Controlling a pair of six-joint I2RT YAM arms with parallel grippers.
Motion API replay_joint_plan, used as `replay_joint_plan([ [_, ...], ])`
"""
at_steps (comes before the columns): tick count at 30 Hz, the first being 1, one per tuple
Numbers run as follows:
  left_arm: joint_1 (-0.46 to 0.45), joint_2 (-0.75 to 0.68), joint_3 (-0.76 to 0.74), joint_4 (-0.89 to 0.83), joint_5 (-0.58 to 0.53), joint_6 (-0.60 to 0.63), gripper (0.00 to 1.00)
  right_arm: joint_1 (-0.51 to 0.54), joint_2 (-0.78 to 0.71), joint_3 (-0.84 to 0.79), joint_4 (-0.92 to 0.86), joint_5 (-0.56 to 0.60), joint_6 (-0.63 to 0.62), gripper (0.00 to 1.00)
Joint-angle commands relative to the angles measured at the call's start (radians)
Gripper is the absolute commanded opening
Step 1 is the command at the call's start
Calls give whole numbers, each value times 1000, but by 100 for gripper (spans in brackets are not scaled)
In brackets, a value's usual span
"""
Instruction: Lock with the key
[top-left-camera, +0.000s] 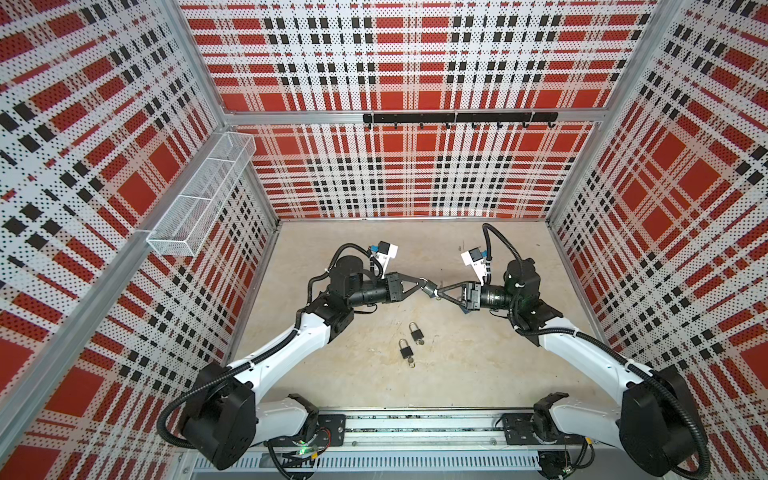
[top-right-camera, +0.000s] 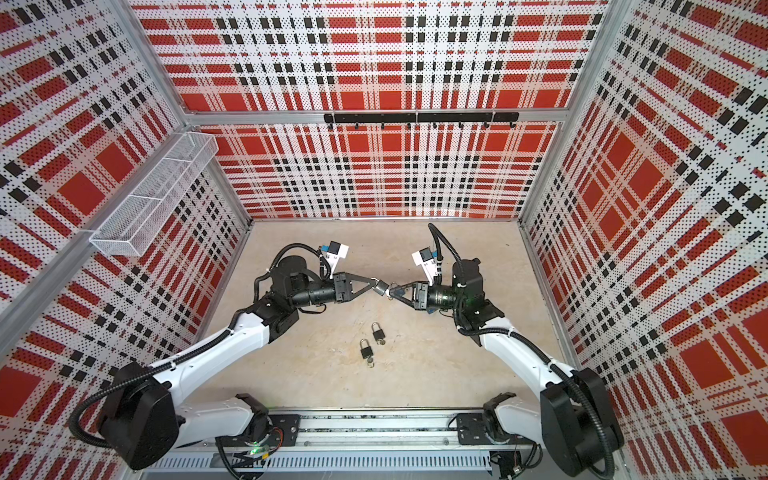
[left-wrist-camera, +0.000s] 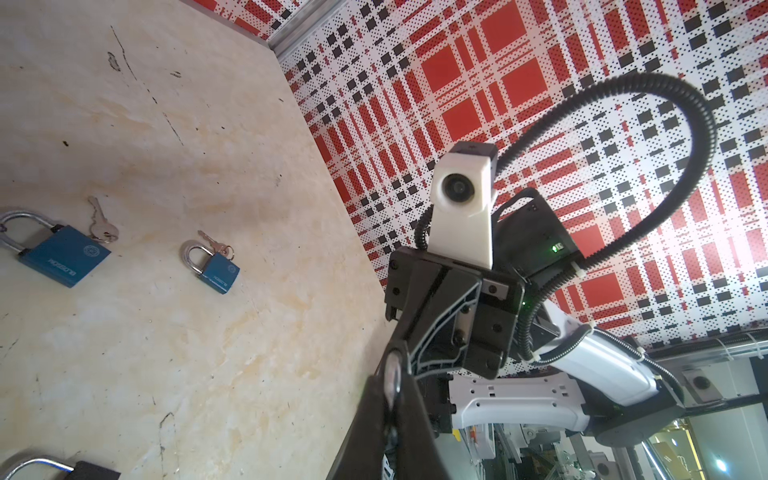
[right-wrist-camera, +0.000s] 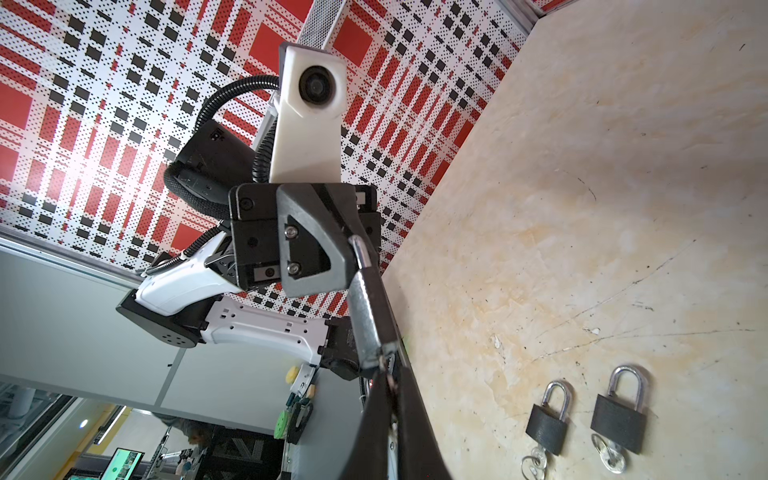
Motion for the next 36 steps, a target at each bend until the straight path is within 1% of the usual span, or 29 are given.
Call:
replay_joint_plan([
  [1,-7,-18,-6,58,-2,-7,0,-2,9,17,56,0,13,0],
  [6,19,-25,-9,90,-15,-11,0,-4,1,-4,68,-5,24,0],
  [12,62,-21,-10,168,-25,-45,0,-20,-8,-32,98,-16,51,0],
  [18,90,-2,3,207,-4,-68,0,-30,-17,-55,105,-22,62,0],
  [23,109,-1,-15,203,22,-67,0,-49,-45,-75,57,-11,44,0],
  [25,112,-2,-31,180,30,-60,0,-63,-67,-81,3,5,21,0],
  [27,109,-9,-48,129,32,-35,0,-80,-100,-81,-88,32,-23,0],
  [31,92,-27,-78,8,8,36,0,-100,-185,-66,-342,148,-147,0],
  [34,45,-31,-81,-104,-35,111,0,-107,-247,-55,-492,238,-217,0],
  [36,-1,-22,-64,-195,-78,176,0,-119,-279,-61,-541,260,-224,0],
])
